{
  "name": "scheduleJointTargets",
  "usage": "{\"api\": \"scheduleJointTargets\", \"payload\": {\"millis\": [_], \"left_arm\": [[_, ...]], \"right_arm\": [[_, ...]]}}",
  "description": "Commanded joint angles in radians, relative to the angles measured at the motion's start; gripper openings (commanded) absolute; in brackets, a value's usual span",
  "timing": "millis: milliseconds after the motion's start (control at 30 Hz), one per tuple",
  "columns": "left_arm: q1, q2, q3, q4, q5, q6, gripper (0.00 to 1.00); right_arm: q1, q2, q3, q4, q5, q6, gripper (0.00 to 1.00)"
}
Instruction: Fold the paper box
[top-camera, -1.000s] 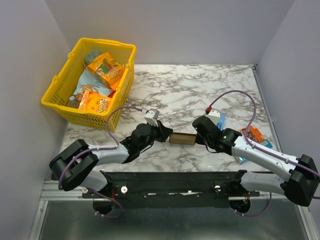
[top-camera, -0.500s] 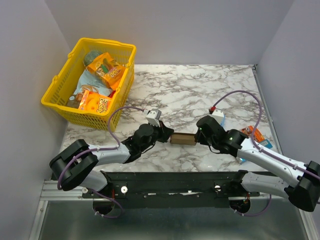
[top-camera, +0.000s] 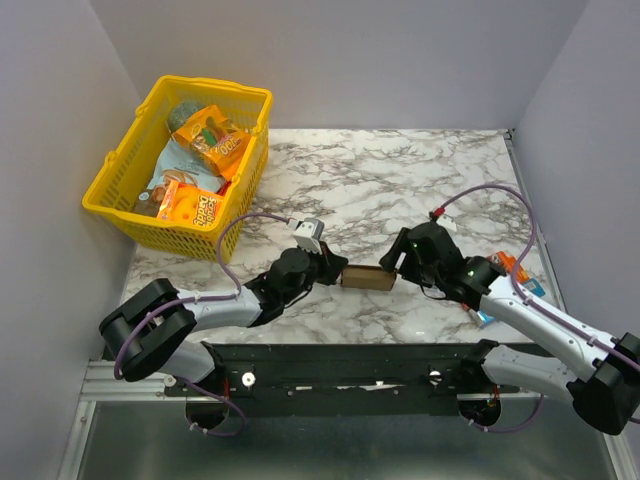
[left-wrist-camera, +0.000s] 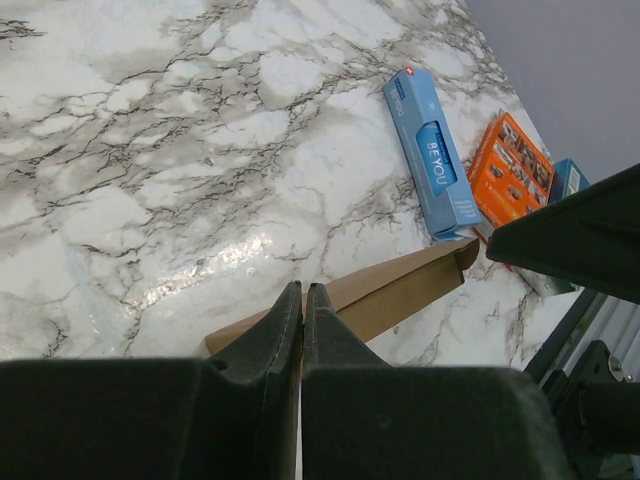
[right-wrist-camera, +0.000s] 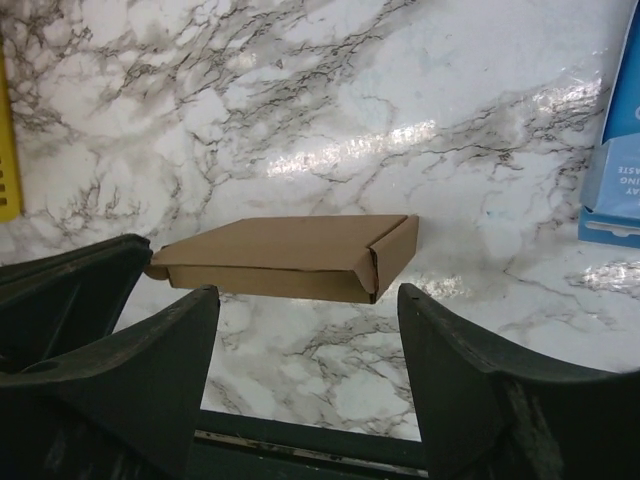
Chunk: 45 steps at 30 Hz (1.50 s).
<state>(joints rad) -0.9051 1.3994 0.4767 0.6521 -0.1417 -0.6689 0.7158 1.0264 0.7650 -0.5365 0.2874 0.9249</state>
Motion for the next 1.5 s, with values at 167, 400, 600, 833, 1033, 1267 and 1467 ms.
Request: {"api": "scheduleJointTargets", "payload": {"millis": [167, 400, 600, 833, 1033, 1267, 1467], "left_arm": [[-0.025, 0.047, -0.038, -0.256, -0.015, 0.046, 0.03], [-0.032, 0.047, -0.032, -0.263, -0.021, 0.052, 0.02], [-0.037, 0.047, -0.029, -0.266, -0.022, 0.055, 0.02], [-0.038, 0.047, -0.03, -0.267, -0.025, 0.057, 0.02], [-0.04, 0.049, -0.027, -0.267, -0.024, 0.06, 0.02], [-0.04, 0.047, -0.027, -0.267, -0.022, 0.061, 0.02], [-0.041, 0.049, -0.026, -0.267, -0.022, 0.063, 0.02]], "right_arm": [[-0.049, -0.034, -0.125, 0.131, -0.126, 0.161, 0.81], [-0.049, -0.068, -0.205, 0.216, -0.129, 0.29, 0.81], [-0.049, -0.057, -0.271, 0.314, -0.185, 0.399, 0.84], [-0.049, -0.094, -0.322, 0.394, -0.175, 0.476, 0.83], [-0.047, -0.141, -0.371, 0.421, -0.146, 0.531, 0.83], [-0.049, -0.149, -0.405, 0.431, -0.105, 0.603, 0.82], [-0.049, -0.14, -0.398, 0.441, -0.08, 0.618, 0.81]]}}
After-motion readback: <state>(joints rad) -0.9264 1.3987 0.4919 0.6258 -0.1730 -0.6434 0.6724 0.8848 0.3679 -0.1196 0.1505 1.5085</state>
